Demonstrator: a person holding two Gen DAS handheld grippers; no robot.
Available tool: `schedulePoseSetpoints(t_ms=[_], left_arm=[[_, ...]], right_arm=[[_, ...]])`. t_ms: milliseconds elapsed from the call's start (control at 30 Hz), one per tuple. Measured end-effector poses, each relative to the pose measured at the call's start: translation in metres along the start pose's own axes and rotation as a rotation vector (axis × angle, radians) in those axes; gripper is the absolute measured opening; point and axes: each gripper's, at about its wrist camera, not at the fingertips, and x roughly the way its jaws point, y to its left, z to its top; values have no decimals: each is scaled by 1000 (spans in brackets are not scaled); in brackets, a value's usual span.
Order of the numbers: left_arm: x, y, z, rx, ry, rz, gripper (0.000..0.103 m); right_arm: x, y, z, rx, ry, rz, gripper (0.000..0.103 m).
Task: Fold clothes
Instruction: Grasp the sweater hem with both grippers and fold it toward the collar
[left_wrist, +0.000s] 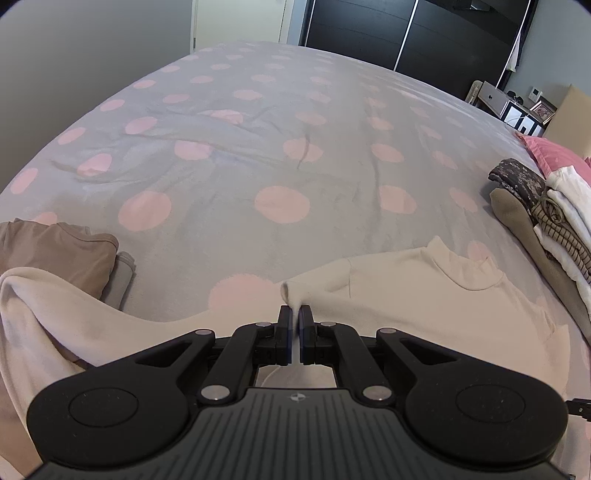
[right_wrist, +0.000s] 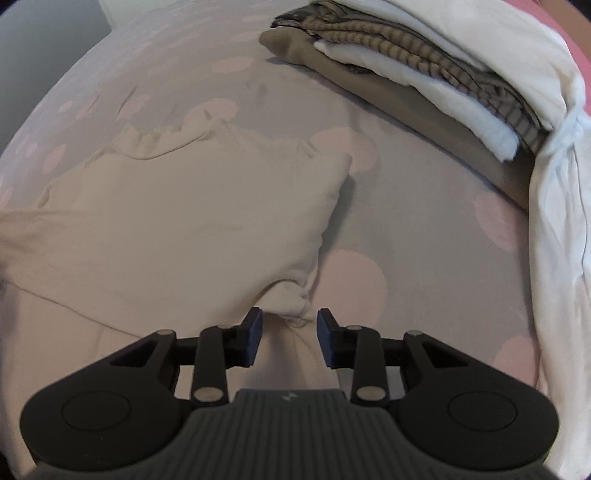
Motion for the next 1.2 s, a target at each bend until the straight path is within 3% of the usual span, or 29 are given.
schedulePoseSetpoints(t_ms=[200,333,467,567,667,800,900,1033,1100,1133,1167,1200], left_arm=[[2,2,-2,-10,13,5,2],[3,3,-1,-17,18,5,2],[5,1,-2,-9,24,5,2],[5,0,-3,5,22,11,2],[6,0,-4,12,20,16,2],[9,-1,-5,16,31,21,2],[14,-3,-9,35,65,31,2],[26,-4,-17,59,114,62,2],[31,-4,-20,67,127,74,2],[33,-4,-21,69,127,74,2],[33,-4,-22,70,124,69,2],[33,-5,-22,75,122,68,2]], right_arm=[[14,12,-11,-187,-3,-65,37],[15,8,-18,-239,5,-83,36],[14,16,-18,-257,-55,-80,35],[4,26,-17,-291,-102,-80,15],[-6,21,-14,-264,-109,-82,11],[-2,-7,-19,-197,-42,-199,9],[7,-16,-26,-171,-13,-199,9],[11,-21,-28,-155,16,-174,10],[10,-22,-26,-145,30,-155,16],[9,-23,-24,-136,38,-145,21],[3,-26,-21,-114,45,-131,35],[-5,-30,-17,-89,40,-113,38]])
